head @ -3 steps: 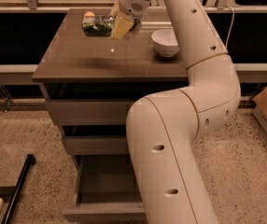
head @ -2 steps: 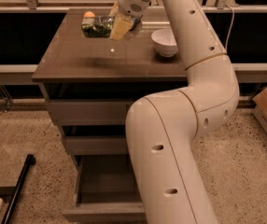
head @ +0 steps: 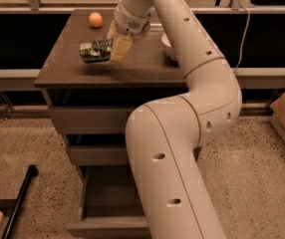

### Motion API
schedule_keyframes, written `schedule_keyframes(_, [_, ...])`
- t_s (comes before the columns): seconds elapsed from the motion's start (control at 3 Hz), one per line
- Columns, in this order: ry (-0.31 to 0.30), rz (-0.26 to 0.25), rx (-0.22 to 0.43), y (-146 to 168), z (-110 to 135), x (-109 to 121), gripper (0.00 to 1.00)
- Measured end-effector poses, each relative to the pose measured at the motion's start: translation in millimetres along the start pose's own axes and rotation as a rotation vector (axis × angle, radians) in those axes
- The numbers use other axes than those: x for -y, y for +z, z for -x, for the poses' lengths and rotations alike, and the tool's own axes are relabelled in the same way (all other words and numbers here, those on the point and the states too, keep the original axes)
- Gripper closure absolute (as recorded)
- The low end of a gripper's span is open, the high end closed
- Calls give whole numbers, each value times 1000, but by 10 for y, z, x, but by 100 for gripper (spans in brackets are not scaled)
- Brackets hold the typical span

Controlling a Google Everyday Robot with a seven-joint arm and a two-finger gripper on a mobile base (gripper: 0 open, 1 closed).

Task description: Place green can into bottom drawer

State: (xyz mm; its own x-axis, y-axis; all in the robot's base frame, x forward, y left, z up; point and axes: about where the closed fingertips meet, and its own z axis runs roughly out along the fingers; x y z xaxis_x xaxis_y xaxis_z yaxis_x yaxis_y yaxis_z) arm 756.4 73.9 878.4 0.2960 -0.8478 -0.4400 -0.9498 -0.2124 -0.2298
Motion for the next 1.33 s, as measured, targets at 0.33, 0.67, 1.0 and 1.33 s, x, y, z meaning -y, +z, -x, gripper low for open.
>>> schedule_keyframes(0.33, [-17,62,3,49,32,-161,100])
schedule_keyframes(0.67, [-18,72,-16,-134,78,-283,100])
schedule_keyframes(1.0, [-26,96,-27,-301,175,-471,100])
schedule_keyframes(1.33, [-59,162,-5,-430,235,-839,100])
